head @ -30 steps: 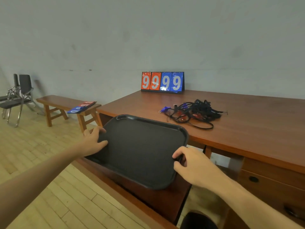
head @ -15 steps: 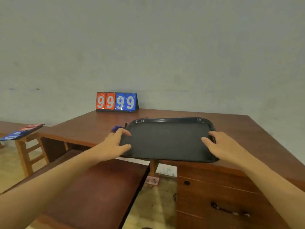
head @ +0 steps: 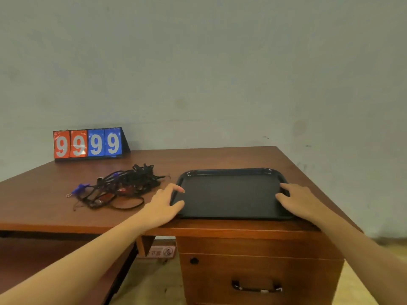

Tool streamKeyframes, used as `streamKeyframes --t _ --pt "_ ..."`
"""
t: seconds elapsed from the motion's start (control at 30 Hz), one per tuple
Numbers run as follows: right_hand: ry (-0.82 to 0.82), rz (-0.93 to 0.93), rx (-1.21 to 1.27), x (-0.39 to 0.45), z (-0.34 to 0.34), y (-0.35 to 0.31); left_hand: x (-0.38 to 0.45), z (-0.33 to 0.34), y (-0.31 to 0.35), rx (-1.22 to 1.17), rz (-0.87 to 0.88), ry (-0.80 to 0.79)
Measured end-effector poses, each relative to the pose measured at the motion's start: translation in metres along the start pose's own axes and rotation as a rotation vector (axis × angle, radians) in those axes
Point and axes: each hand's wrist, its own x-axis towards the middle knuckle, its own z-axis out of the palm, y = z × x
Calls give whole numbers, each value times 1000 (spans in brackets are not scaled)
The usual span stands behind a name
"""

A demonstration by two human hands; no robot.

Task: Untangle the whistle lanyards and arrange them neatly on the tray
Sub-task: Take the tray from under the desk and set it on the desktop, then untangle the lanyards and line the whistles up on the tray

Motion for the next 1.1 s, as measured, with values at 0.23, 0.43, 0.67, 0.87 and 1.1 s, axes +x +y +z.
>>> streamKeyframes --t 0.23,0.43,0.67,0.87,1.1 --pt "62 28 -31 40 9 7 37 17 -11 144 62 120" --pt "175 14 39 42 9 3 42 19 -14 137 70 125" --pt "441 -170 -4 5 9 -18 24 -5 -9 52 30 178" --pt "369 -551 -34 -30 51 -119 -10 -79 -73 248 -61 326" --pt "294 -810 -30 -32 114 -232 -41 -134 -157 251 -236 424"
